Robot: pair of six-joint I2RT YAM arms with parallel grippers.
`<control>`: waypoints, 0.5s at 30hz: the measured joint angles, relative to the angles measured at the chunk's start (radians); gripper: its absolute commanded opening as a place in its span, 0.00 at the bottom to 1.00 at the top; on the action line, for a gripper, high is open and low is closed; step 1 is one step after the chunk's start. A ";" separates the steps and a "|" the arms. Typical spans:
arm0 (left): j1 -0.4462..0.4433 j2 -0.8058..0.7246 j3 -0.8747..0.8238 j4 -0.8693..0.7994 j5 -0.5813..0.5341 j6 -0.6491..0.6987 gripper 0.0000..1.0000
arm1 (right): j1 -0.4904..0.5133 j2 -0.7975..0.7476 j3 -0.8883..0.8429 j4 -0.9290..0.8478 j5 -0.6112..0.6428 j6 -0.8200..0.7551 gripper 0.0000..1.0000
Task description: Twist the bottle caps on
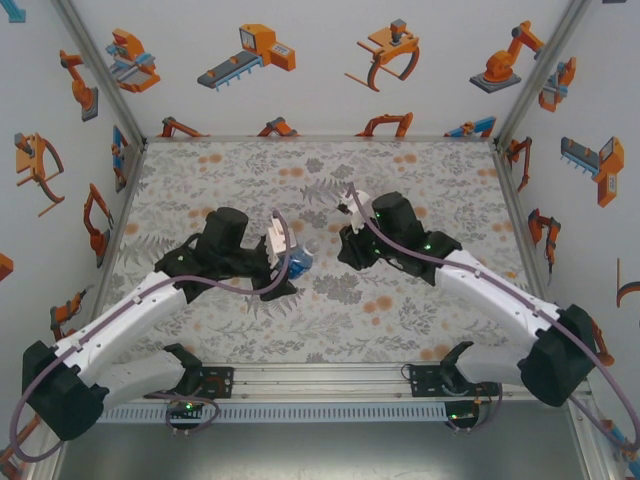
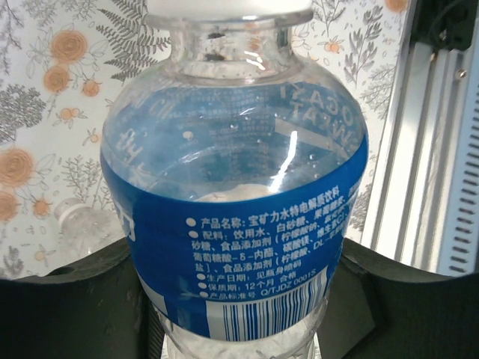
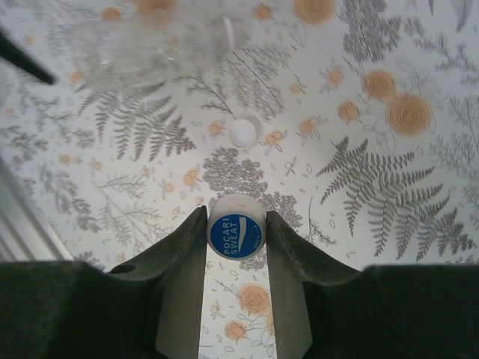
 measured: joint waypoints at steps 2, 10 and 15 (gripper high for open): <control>-0.016 0.000 0.000 -0.002 -0.018 0.043 0.00 | 0.000 -0.047 0.017 -0.014 -0.043 -0.029 0.19; -0.052 -0.002 0.000 -0.010 -0.062 0.147 0.00 | 0.000 -0.158 0.080 -0.023 -0.197 -0.076 0.17; -0.058 -0.004 0.000 -0.010 -0.050 0.182 0.00 | 0.000 -0.186 0.080 -0.009 -0.344 -0.079 0.17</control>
